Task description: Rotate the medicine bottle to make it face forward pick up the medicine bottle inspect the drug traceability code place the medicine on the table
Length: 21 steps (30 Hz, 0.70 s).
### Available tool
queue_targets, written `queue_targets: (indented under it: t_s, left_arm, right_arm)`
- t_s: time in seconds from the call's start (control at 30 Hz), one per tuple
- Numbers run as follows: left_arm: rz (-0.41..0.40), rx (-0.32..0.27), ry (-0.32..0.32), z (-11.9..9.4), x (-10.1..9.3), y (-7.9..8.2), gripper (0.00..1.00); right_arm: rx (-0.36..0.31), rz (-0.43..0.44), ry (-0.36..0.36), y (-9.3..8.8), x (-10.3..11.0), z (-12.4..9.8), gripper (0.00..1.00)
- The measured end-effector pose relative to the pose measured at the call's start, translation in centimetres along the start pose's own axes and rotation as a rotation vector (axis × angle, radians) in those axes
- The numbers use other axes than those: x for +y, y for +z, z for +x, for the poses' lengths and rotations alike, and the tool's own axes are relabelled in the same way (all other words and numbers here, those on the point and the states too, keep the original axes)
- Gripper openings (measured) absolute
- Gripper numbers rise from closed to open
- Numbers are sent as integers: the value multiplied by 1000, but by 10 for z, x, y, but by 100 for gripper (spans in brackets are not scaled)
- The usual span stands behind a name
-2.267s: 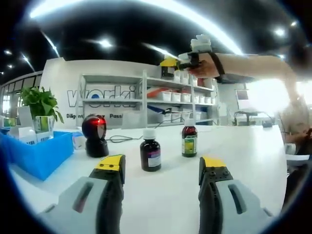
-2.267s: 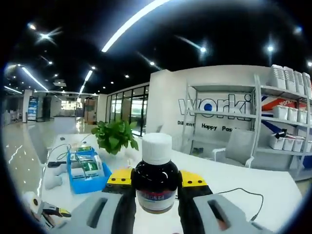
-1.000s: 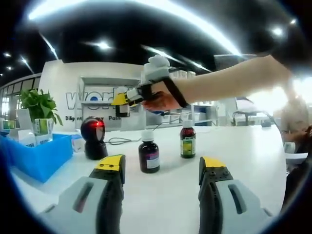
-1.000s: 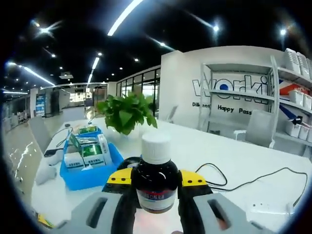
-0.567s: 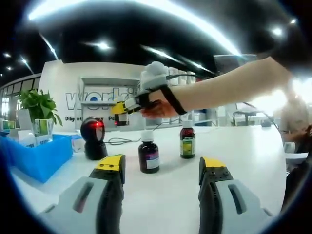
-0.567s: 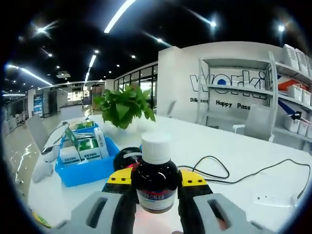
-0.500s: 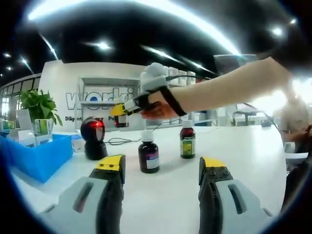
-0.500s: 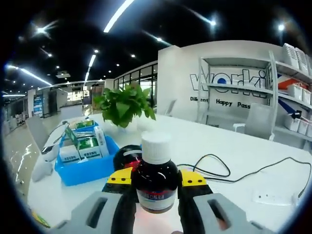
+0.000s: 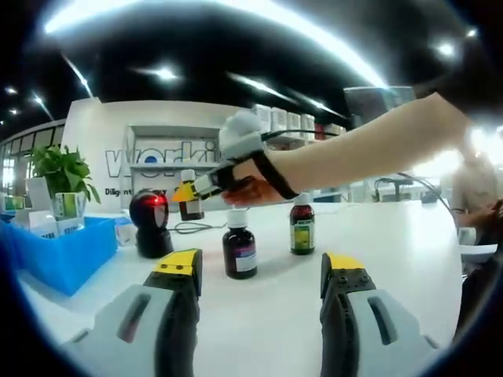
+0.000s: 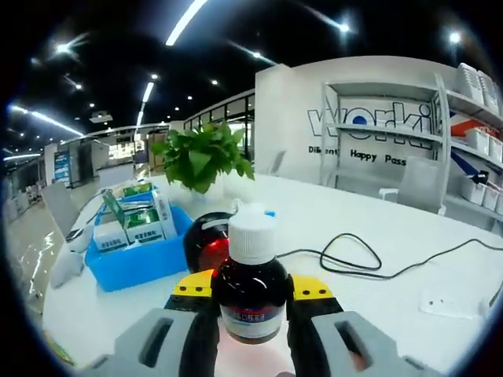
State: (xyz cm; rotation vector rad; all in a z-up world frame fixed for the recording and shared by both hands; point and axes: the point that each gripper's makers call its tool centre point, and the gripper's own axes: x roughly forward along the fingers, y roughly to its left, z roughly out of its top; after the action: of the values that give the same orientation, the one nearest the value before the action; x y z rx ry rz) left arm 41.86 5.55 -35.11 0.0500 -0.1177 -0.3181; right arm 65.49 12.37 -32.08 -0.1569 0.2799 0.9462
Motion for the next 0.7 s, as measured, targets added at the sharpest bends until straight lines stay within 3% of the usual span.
queue_targets:
  t_s: [0.47, 0.7]
  left_arm:
    - [5, -1, 6, -1, 0, 0, 52]
    - [12, 8, 7, 0, -1, -2, 52]
  right_arm:
    - [-8, 22, -16, -3, -1, -3, 28]
    - [-38, 4, -6, 14, 4, -26, 28]
